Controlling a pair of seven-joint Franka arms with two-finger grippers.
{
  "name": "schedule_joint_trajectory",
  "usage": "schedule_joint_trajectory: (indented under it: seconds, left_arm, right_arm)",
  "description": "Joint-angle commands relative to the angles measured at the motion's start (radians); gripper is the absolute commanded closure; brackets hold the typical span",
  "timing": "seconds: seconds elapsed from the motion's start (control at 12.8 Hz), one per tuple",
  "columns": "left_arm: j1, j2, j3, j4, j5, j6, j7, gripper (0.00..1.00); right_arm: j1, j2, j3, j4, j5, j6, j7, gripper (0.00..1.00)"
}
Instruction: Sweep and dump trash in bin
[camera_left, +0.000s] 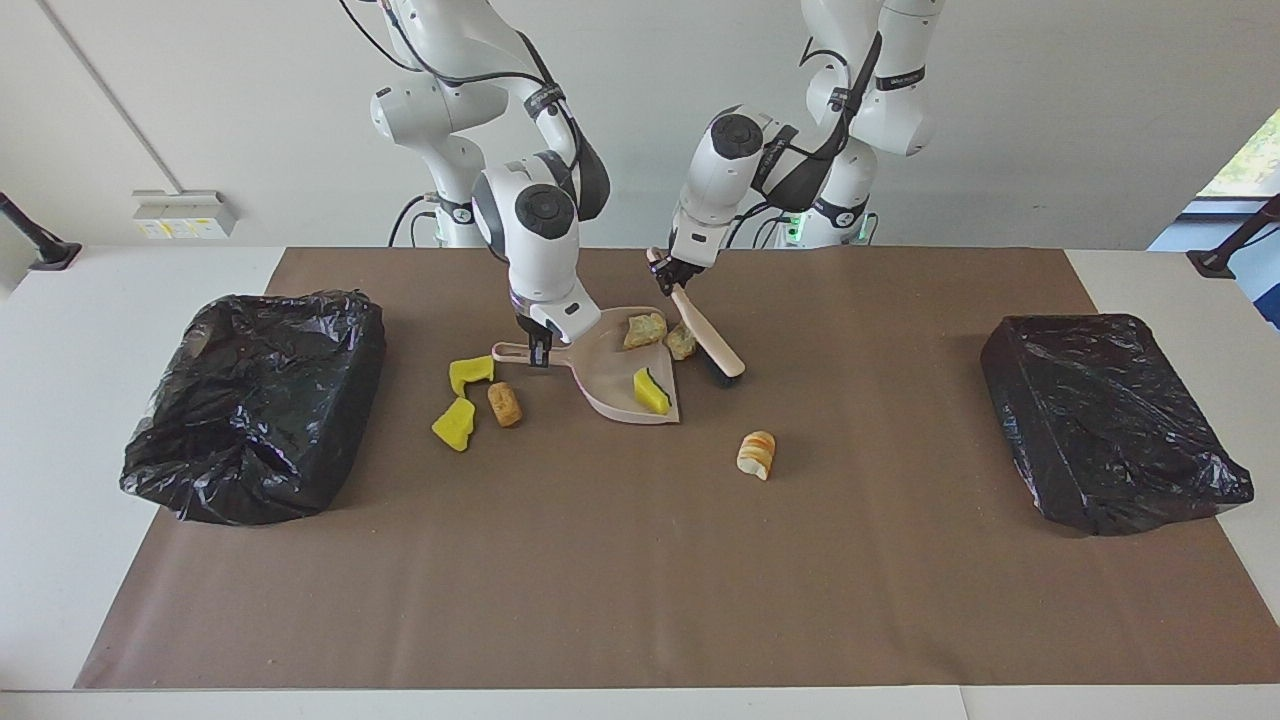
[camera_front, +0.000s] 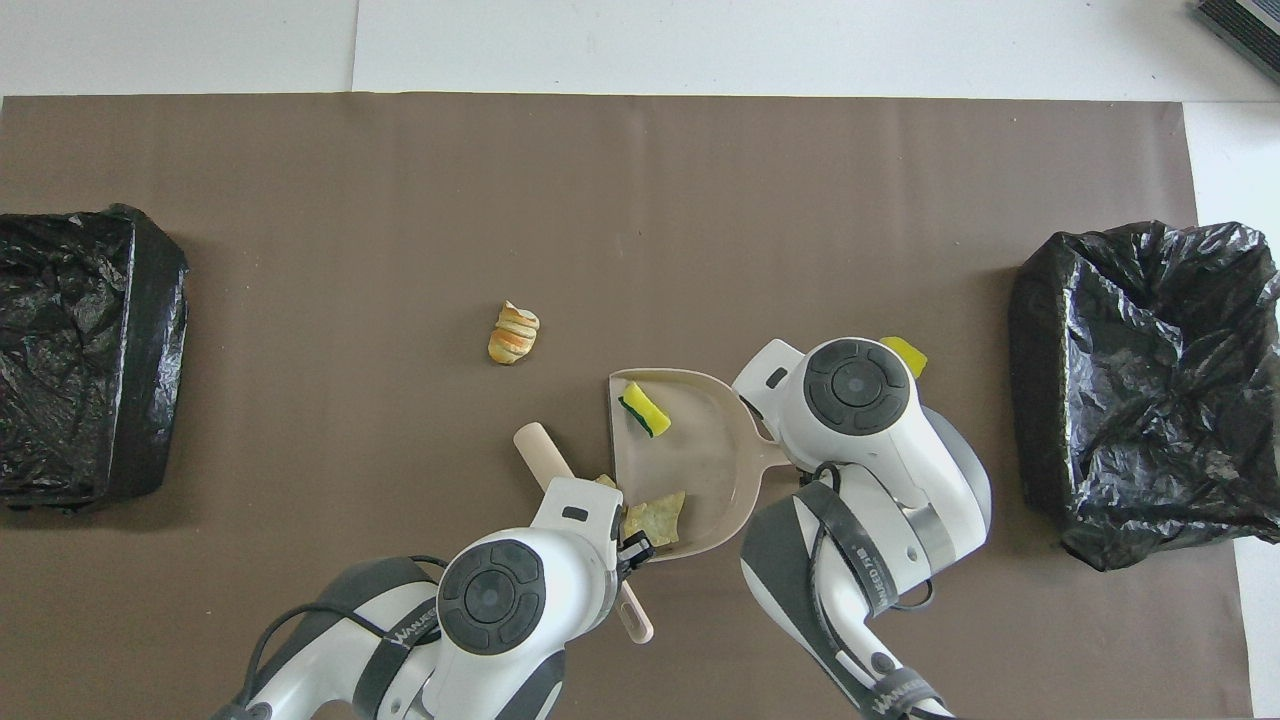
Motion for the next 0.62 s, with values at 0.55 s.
schedule_joint_trajectory:
  seconds: [0.55]
  left_arm:
    - [-0.038, 0.147, -0.007, 0.269, -0.025, 0.032, 0.04, 1.0]
  right_arm:
    - [-0.013, -0.004, 0.004, -0.019, -0.019, 0.004, -0.002, 1.0]
